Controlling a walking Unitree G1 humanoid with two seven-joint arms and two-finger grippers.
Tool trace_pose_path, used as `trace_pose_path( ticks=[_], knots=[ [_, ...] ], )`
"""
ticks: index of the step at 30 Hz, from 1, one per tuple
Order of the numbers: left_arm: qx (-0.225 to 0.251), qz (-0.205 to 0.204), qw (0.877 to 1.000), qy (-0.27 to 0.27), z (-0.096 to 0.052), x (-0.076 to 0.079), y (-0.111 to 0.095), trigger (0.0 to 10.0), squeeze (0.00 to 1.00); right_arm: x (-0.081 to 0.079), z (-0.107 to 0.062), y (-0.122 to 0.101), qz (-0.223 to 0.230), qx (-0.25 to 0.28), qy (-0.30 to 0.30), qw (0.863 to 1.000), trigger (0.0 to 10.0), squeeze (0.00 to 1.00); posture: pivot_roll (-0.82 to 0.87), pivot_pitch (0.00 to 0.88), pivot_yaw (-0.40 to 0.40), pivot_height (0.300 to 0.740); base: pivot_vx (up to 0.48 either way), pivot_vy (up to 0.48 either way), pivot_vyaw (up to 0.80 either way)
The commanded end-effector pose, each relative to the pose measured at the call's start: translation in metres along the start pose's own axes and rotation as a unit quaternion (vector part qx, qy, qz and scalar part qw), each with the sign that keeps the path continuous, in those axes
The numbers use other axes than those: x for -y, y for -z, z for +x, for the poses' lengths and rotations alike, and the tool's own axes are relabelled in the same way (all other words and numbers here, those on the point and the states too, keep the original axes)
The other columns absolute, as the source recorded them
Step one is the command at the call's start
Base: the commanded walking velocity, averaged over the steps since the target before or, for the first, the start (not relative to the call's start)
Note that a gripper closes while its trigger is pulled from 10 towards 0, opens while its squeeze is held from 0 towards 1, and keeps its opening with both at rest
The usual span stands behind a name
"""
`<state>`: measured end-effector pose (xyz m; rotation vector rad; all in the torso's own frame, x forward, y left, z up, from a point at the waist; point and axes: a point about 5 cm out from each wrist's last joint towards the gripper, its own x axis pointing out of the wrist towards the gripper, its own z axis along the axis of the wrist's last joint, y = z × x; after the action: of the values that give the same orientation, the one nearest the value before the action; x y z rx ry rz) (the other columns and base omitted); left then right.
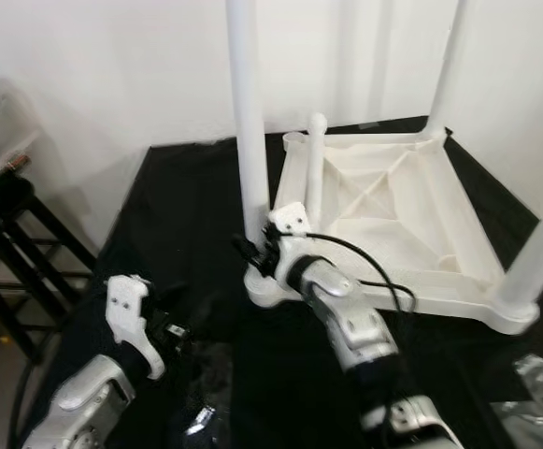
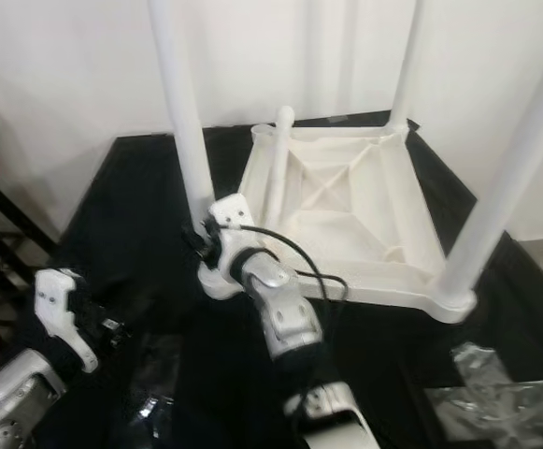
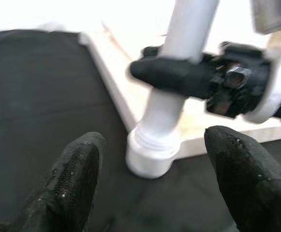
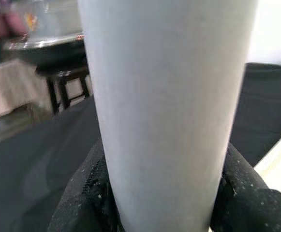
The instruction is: Building children table
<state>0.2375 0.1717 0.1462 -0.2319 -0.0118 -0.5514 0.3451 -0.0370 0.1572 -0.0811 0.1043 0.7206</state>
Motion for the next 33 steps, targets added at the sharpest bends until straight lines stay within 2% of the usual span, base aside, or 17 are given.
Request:
trace_pose_path(
  ticks=[1, 2, 3, 7, 8, 12, 13, 14, 15, 16, 17, 18, 20, 27, 28, 32, 33],
  knots=[
    [-0.015, -0.005, 1.000, 0.004, 0.000, -0.002, 0.004, 10.0, 0.00, -0.001, -0.002, 0.033, 0.031, -0.070, -0.006, 0.997, 0.0, 0.00, -0.05, 0.061, 0.073, 0.740, 0.000, 0.000, 0.00],
    [-0.011, -0.006, 1.000, 0.001, 0.000, -0.002, 0.004, 10.0, 0.00, -0.001, -0.001, 0.034, 0.027, -0.076, -0.010, 0.997, 0.0, 0.00, -0.05, 0.064, 0.073, 0.740, 0.000, 0.000, 0.00],
    [-0.006, -0.006, 1.000, -0.005, -0.001, -0.002, 0.003, 10.0, 0.00, -0.002, -0.002, 0.034, 0.023, -0.074, -0.010, 0.997, 10.0, 0.00, -0.05, 0.066, 0.072, 0.740, 0.000, 0.000, 0.00],
    [-0.001, -0.006, 1.000, -0.011, -0.001, -0.001, 0.003, 10.0, 0.00, -0.003, -0.004, 0.033, 0.031, -0.071, -0.010, 0.997, 10.0, 0.00, -0.05, 0.065, 0.071, 0.740, 0.000, 0.000, 0.00],
    [-0.001, -0.007, 1.000, -0.010, -0.001, -0.001, 0.003, 10.0, 0.00, -0.006, -0.007, 0.026, 0.035, -0.059, -0.031, 0.997, 10.0, 1.00, -0.04, 0.069, 0.069, 0.740, 0.000, 0.000, 0.00],
    [-0.001, -0.010, 1.000, -0.007, -0.001, 0.000, 0.002, 10.0, 0.00, -0.010, -0.010, 0.018, 0.038, -0.046, -0.057, 0.997, 10.0, 1.00, -0.04, 0.069, 0.069, 0.740, 0.000, 0.000, 0.00],
    [-0.002, -0.012, 1.000, -0.004, -0.001, 0.000, 0.002, 10.0, 0.00, -0.008, -0.014, 0.003, 0.020, -0.021, -0.109, 0.994, 10.0, 1.00, -0.05, 0.071, 0.072, 0.740, 0.000, 0.000, 0.00],
    [-0.002, -0.012, 1.000, -0.004, -0.001, 0.000, 0.002, 10.0, 0.00, -0.008, -0.014, 0.003, 0.020, -0.021, -0.109, 0.994, 10.0, 1.00, -0.05, 0.071, 0.072, 0.740, 0.000, 0.000, 0.00],
    [-0.002, -0.015, 1.000, -0.001, 0.000, 0.002, 0.003, 10.0, 0.00, 0.001, -0.018, -0.012, -0.014, 0.000, -0.179, 0.984, 10.0, 0.10, -0.05, 0.066, 0.070, 0.740, 0.000, 0.000, 0.00],
    [-0.002, -0.015, 1.000, -0.001, 0.000, 0.002, 0.003, 10.0, 0.00, 0.001, -0.018, -0.012, -0.014, 0.000, -0.179, 0.984, 10.0, 0.10, -0.05, 0.066, 0.070, 0.740, 0.000, 0.000, 0.00],
    [-0.002, -0.017, 1.000, 0.002, 0.000, 0.003, 0.003, 10.0, 0.00, 0.013, -0.021, -0.024, -0.048, 0.010, -0.247, 0.968, 10.0, 0.00, -0.04, 0.063, 0.066, 0.740, 0.000, 0.000, 0.00],
    [-0.001, -0.018, 1.000, 0.003, 0.001, 0.003, 0.004, 10.0, 0.00, 0.024, -0.023, -0.034, -0.076, 0.012, -0.295, 0.952, 10.0, 0.00, -0.04, 0.059, 0.062, 0.740, 0.000, 0.000, 0.00],
    [-0.001, -0.019, 1.000, 0.004, 0.001, 0.004, 0.004, 10.0, 0.00, 0.032, -0.024, -0.039, -0.090, 0.010, -0.316, 0.944, 10.0, 0.00, -0.04, 0.057, 0.059, 0.740, 0.000, 0.000, 0.00],
    [-0.001, -0.018, 1.000, 0.000, 0.000, 0.006, 0.007, 10.0, 0.00, 0.051, -0.010, -0.056, -0.086, -0.009, -0.302, 0.949, 10.0, 0.00, -0.02, 0.041, 0.048, 0.740, 0.000, 0.000, 0.00],
    [-0.001, -0.018, 1.000, 0.000, 0.000, 0.006, 0.007, 10.0, 0.00, 0.051, -0.010, -0.057, -0.076, -0.013, -0.309, 0.948, 3.4, 0.00, -0.01, 0.040, 0.046, 0.740, 0.000, 0.000, 0.00],
    [-0.001, -0.018, 1.000, -0.001, 0.000, 0.006, 0.007, 10.0, 0.00, 0.051, -0.011, -0.057, -0.068, -0.019, -0.323, 0.944, 3.4, 0.00, -0.01, 0.040, 0.046, 0.740, 0.000, 0.000, 0.00],
    [-0.002, -0.019, 1.000, -0.001, 0.000, 0.006, 0.008, 10.0, 0.00, 0.051, -0.011, -0.055, -0.063, -0.021, -0.323, 0.944, 0.0, 0.00, -0.01, 0.036, 0.046, 0.740, 0.000, 0.000, 0.00]
  ],
)
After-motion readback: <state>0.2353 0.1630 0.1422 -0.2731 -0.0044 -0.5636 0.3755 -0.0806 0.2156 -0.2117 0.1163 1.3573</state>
